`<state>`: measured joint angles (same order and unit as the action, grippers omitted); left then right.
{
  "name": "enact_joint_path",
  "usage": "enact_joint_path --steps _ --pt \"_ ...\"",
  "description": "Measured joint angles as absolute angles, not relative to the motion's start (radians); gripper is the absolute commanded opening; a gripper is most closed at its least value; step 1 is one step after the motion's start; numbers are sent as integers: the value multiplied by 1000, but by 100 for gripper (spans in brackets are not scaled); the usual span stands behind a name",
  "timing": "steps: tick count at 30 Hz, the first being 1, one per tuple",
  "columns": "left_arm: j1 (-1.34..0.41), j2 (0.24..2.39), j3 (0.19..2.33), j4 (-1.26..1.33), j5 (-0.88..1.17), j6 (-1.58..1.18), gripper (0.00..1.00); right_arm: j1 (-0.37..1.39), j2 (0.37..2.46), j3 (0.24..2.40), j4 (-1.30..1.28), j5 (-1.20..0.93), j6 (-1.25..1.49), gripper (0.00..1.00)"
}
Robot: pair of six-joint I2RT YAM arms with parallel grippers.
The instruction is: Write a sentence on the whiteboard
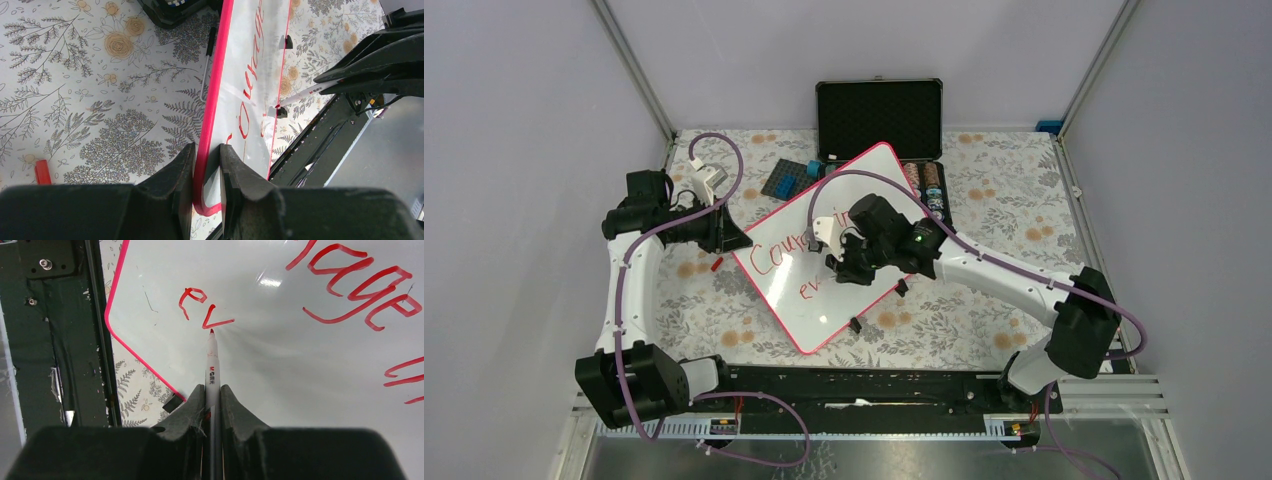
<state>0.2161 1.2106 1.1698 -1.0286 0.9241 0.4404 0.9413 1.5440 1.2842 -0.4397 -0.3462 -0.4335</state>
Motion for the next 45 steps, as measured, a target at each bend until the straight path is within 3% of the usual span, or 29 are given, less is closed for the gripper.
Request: enact_joint_path --steps 45 --pt "216 1213 1170 -1026 923 441 1 911 1578 1302 -437 -313 -465 0"
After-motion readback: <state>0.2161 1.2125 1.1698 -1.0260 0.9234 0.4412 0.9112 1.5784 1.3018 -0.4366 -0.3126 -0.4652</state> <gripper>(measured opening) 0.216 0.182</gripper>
